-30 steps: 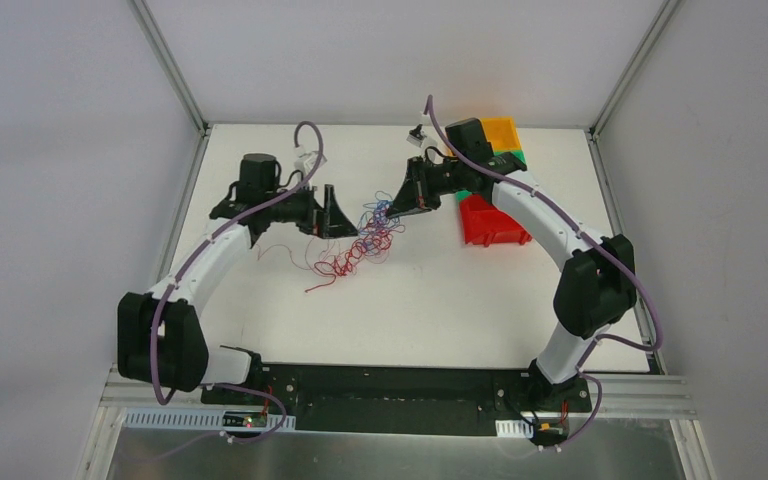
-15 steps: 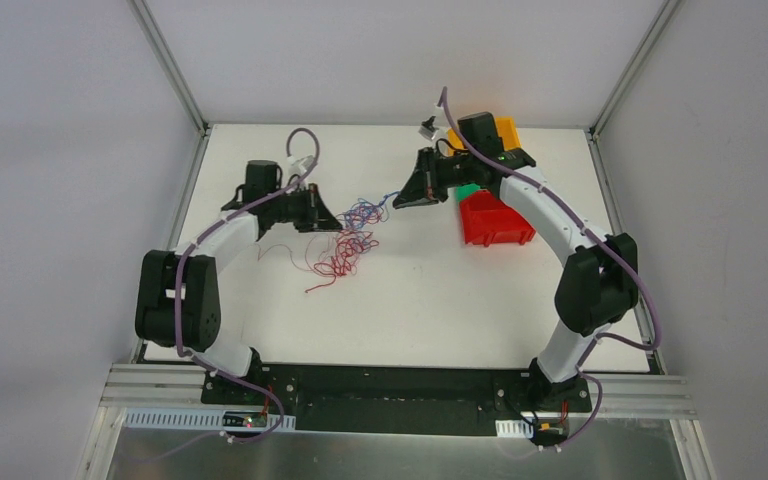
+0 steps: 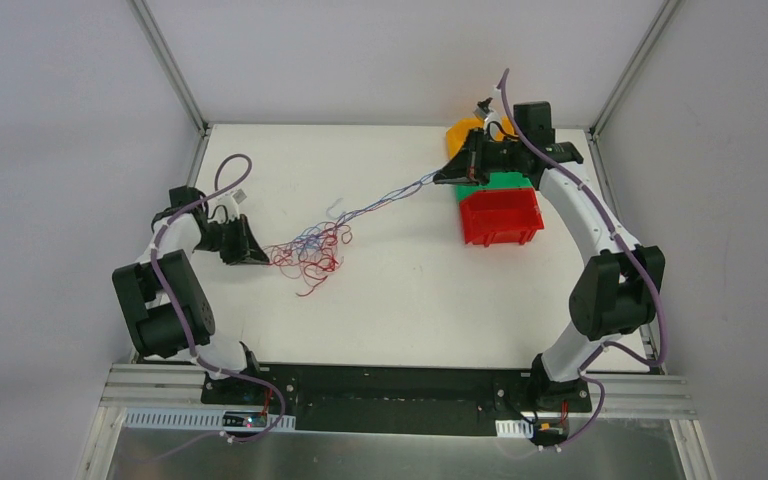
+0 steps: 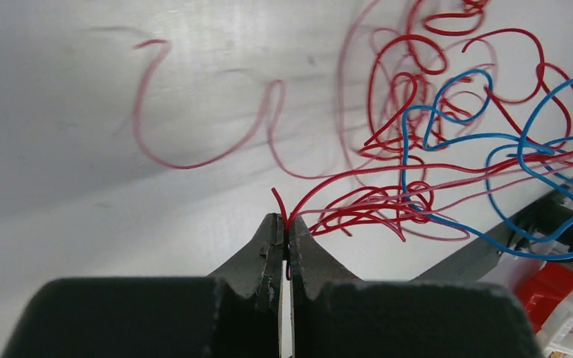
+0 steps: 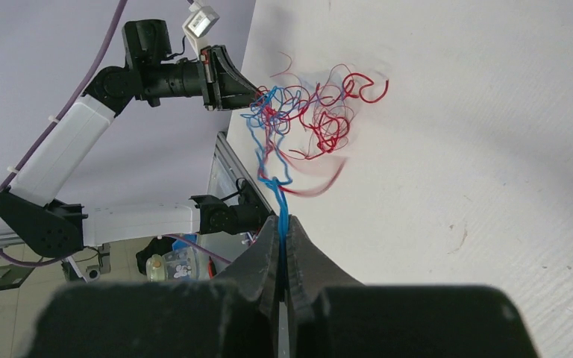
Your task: Untangle the cables
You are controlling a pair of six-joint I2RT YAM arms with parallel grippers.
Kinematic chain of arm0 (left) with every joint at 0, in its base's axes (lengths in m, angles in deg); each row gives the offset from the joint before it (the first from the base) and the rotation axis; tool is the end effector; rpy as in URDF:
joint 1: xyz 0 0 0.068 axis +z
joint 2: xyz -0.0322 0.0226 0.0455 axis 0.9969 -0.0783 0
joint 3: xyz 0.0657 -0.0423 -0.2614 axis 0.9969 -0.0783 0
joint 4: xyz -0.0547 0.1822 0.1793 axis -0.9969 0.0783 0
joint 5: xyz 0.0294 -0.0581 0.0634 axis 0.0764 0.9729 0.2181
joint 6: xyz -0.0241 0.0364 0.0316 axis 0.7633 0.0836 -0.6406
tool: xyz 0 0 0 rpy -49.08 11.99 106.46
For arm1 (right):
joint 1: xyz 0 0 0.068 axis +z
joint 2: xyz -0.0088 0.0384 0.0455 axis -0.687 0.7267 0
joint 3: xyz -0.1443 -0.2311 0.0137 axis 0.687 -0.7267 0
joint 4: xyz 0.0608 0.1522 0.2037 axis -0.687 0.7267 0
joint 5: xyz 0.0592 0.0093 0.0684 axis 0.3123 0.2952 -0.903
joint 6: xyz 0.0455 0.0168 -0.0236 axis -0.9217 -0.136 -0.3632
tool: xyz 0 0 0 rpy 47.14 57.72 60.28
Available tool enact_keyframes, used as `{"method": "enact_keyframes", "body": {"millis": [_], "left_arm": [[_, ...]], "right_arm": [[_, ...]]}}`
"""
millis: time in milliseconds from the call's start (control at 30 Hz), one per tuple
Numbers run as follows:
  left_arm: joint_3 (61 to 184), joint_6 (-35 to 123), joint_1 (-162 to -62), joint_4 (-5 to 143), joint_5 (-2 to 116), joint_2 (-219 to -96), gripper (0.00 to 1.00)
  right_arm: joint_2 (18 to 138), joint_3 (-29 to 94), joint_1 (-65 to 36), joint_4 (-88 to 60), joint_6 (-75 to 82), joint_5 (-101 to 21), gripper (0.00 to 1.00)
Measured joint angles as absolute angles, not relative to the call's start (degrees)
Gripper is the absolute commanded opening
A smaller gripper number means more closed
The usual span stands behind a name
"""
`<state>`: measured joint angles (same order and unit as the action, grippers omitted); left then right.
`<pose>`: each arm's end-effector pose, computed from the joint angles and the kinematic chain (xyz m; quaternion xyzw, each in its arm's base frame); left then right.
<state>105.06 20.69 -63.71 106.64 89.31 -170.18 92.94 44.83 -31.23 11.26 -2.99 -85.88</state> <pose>0.2733 0.0845 0.1974 -0.0207 0.9251 -0.2763 0.2598 0.3626 0.1076 0.3483 -0.2022 0.7904 0.4813 0.3205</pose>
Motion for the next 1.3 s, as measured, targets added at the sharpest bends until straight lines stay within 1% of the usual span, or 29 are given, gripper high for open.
{"method": "enact_keyframes", "body": {"millis": [200,567,800,1000,1267,1300], "left_arm": [[108.8,14.8,-58.7,110.3,82.5,-175.7,0.00],[110.8,10.2,-57.6,112.3,74.1,-176.7,0.00],[112.8,5.4,-49.3,111.9,67.8,-182.3,0.00],[114.3,2.2,-45.3,112.2,66.0,-183.6,0.00],[114.4,1.0,-44.9,112.3,66.6,-183.4,0.00],[114.4,0.9,-45.0,112.4,67.6,-183.2,0.03]], "right_arm": [[92.9,47.6,-34.6,11.5,-3.0,-85.9,0.00],[92.7,48.0,-33.8,9.1,-5.6,-86.7,0.00],[92.7,51.9,-37.5,9.6,-5.4,-86.8,0.00],[92.7,53.7,-40.1,9.6,-5.2,-86.8,0.00],[92.7,53.8,-40.2,9.4,-5.6,-86.8,0.00],[92.7,53.8,-39.9,9.2,-5.7,-86.8,0.00]]}}
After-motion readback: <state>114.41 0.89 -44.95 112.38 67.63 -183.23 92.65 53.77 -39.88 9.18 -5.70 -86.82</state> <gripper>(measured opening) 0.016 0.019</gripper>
